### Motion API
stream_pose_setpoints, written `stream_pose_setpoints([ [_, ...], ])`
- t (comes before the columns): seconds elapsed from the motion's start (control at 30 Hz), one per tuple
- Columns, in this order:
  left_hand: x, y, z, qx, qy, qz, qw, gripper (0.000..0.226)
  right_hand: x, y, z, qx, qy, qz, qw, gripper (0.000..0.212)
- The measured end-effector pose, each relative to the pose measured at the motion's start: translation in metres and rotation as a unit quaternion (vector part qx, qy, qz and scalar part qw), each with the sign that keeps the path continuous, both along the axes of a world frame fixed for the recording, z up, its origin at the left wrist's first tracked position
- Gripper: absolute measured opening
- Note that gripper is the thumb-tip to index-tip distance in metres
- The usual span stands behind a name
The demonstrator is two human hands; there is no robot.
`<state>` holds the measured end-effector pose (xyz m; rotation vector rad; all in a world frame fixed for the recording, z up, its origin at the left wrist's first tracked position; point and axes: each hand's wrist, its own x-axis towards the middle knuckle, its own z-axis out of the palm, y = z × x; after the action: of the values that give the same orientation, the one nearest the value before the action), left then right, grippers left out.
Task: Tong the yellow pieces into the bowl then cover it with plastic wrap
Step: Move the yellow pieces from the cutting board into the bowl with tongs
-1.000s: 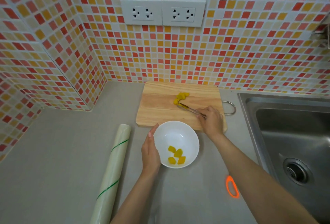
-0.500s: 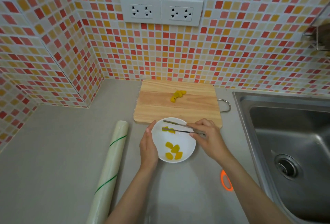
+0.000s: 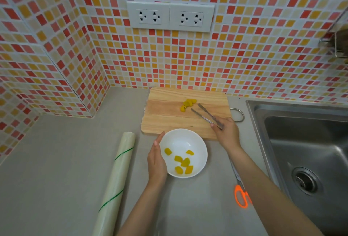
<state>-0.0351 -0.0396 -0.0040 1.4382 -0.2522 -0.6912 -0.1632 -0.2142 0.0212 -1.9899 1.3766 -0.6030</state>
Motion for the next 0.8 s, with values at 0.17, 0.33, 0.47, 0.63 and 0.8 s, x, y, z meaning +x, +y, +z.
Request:
stream_pose_setpoints([
  [0.17, -0.001, 0.000, 0.000, -0.013, 0.020, 0.002, 1.000, 0.040, 0.025, -0.018, -0.001, 0.003, 0.047, 0.013, 0.999, 0.040],
  [0.33, -0.001, 0.000, -0.003, -0.011, 0.024, 0.007, 1.000, 0.040, 0.049, -0.017, -0.002, -0.038, 0.102, 0.059, 0.992, 0.039],
  [0.47, 0.000, 0.000, -0.002, -0.015, 0.019, 0.001, 1.000, 0.039, 0.059, -0.014, -0.007, -0.098, 0.175, 0.080, 0.977, 0.034],
  [0.63, 0.000, 0.000, -0.002, -0.015, 0.017, -0.003, 1.000, 0.039, 0.055, -0.012, -0.012, -0.114, 0.183, 0.037, 0.976, 0.026],
  [0.8, -0.001, 0.000, -0.002, -0.014, 0.015, -0.002, 1.000, 0.037, 0.042, -0.007, -0.002, -0.102, 0.092, 0.038, 0.990, 0.026],
])
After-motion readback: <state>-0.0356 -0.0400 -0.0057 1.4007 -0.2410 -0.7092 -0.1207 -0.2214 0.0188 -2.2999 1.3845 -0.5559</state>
